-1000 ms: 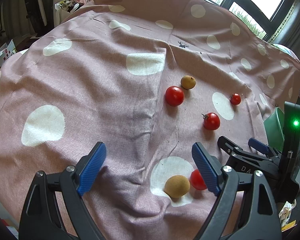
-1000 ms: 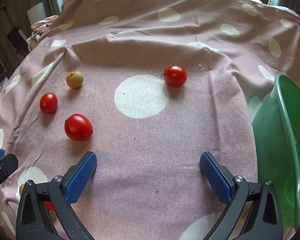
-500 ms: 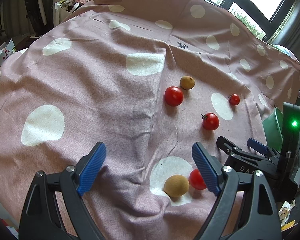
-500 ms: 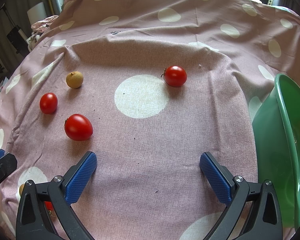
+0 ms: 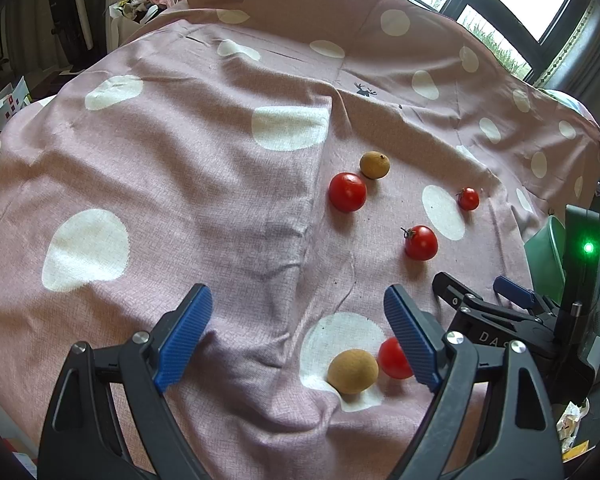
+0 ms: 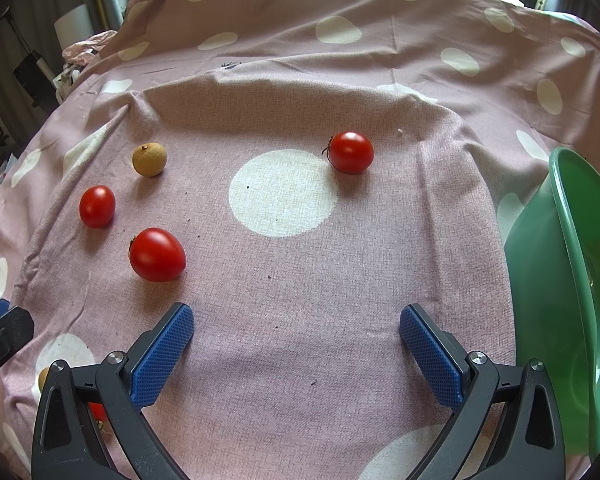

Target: Organize fruits

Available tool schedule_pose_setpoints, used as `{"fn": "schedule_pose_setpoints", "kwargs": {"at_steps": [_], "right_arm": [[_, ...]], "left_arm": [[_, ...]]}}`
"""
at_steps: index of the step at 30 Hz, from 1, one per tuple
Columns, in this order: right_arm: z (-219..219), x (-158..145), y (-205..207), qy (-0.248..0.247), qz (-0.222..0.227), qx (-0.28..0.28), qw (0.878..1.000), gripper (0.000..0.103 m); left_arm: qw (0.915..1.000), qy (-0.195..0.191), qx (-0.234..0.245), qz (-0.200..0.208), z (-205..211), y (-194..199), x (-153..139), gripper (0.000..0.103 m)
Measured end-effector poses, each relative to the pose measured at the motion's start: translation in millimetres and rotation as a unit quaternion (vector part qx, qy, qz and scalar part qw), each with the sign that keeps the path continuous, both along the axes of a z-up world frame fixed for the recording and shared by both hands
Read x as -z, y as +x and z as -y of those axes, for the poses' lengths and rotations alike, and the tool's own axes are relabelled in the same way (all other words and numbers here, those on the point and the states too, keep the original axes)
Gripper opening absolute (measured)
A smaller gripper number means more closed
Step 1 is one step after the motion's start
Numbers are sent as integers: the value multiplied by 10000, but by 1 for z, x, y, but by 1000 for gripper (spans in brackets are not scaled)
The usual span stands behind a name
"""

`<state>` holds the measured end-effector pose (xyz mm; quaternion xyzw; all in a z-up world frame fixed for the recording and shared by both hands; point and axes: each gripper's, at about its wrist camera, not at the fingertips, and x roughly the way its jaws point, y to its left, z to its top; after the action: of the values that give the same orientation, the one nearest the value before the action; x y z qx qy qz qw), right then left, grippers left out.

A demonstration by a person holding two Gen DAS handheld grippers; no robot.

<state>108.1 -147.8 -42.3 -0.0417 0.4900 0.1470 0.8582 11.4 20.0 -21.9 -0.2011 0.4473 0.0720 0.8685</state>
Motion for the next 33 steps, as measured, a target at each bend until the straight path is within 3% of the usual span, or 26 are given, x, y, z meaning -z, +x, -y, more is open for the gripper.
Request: {"fn": "schedule_pose_setpoints", "kwargs": {"at_steps": [33], "right_arm": [[0,1,0,2,0,-2,10000,102]], "left_arm": [[10000,76,-18,-22,2,4,1,88]]}}
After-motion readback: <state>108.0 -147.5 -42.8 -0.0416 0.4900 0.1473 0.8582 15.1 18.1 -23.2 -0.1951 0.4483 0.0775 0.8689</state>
